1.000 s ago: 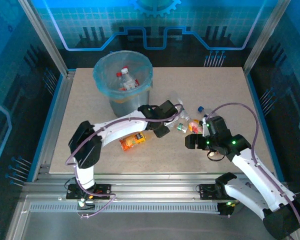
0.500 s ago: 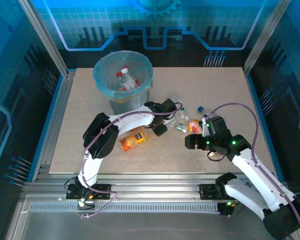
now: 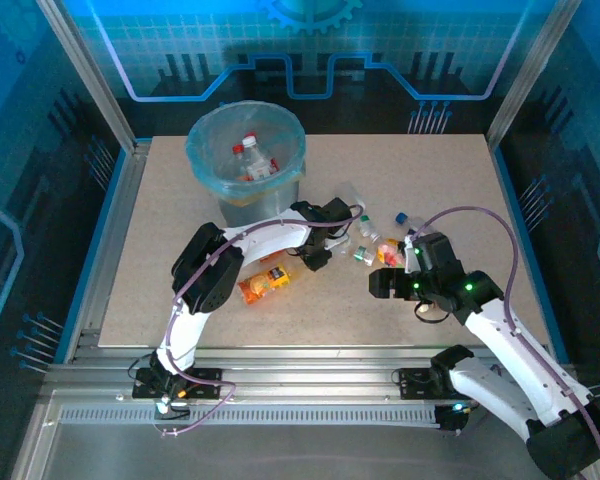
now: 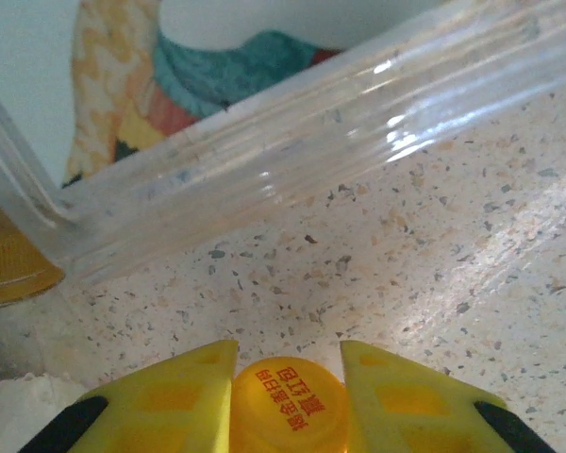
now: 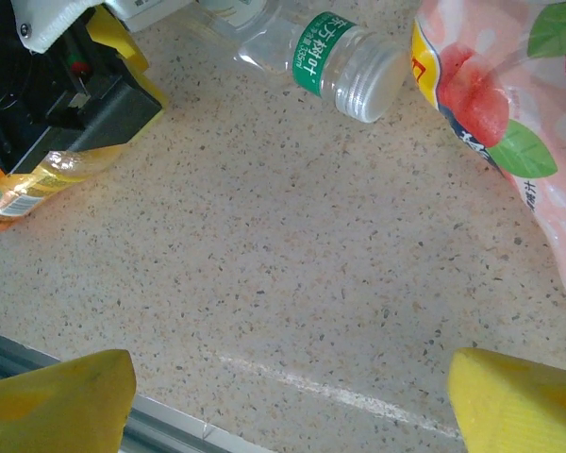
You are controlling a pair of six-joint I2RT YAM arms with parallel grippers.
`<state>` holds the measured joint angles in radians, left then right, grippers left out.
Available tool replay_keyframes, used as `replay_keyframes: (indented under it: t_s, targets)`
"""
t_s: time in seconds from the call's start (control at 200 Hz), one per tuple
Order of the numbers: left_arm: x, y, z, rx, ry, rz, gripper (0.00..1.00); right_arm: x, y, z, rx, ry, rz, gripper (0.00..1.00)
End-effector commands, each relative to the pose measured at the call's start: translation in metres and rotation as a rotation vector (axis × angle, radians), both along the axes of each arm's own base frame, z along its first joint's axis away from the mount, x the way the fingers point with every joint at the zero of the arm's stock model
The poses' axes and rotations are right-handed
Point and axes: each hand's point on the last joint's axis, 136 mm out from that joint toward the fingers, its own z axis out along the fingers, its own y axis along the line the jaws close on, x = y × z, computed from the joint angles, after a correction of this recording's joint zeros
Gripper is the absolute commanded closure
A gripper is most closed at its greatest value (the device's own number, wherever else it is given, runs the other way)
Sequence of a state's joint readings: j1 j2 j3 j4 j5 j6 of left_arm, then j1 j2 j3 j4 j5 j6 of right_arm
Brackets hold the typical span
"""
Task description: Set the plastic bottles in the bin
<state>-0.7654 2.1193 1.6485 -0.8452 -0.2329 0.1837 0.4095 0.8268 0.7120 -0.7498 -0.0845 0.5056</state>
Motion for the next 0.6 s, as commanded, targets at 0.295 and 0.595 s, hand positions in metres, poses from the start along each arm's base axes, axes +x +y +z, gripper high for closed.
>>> replay_keyframes:
  t_s: [0.295, 0.595]
  targets:
    - [0.001, -0.004, 0.045, -0.076, -0.035, 0.017, 0.88, -0.002, 0.0, 0.0, 0.008, 0.004, -0.009, 0.13]
    - [0.003, -0.017, 0.14, -0.265, -0.162, 0.001, 1.0, 0.001, 0.002, 0.022, 0.011, -0.039, 0.005, 0.13]
